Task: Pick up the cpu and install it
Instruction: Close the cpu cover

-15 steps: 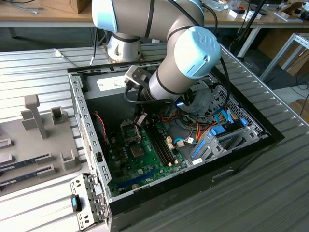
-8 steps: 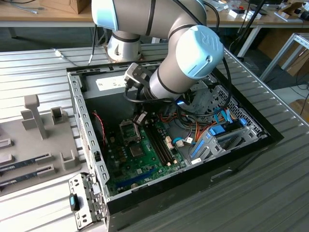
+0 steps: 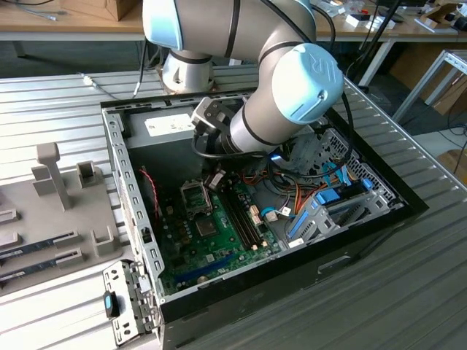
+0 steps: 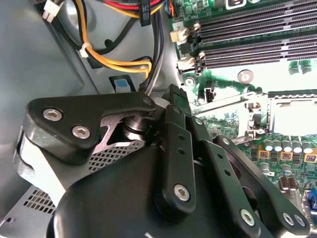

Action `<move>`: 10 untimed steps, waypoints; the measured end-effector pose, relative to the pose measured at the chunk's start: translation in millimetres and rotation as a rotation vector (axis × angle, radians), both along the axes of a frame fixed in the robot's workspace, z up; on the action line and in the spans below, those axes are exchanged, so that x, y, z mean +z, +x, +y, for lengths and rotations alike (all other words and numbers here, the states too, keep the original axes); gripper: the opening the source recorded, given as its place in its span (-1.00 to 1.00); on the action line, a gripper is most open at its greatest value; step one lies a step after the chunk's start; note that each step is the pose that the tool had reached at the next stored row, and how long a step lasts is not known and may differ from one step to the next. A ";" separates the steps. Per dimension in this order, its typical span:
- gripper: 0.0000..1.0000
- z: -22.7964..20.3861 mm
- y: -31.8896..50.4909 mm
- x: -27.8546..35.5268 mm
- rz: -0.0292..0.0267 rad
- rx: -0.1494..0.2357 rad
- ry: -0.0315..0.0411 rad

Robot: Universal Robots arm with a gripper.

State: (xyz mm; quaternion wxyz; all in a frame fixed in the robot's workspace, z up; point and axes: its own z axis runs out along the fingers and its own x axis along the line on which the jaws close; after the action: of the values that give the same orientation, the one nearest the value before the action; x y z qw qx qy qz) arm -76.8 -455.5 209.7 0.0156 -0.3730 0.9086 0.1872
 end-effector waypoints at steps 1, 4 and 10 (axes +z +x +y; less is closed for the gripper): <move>-0.79 -0.4 0.4 -0.4 0.0006 0.000 0.0001; -0.79 -1.0 1.2 -2.6 0.0027 0.000 -0.0001; -0.79 -1.5 0.8 -5.0 0.0030 0.000 0.0000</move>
State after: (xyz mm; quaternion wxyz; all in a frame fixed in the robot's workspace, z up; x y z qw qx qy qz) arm -76.0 -457.0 204.8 0.0142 -0.3727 0.9086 0.1878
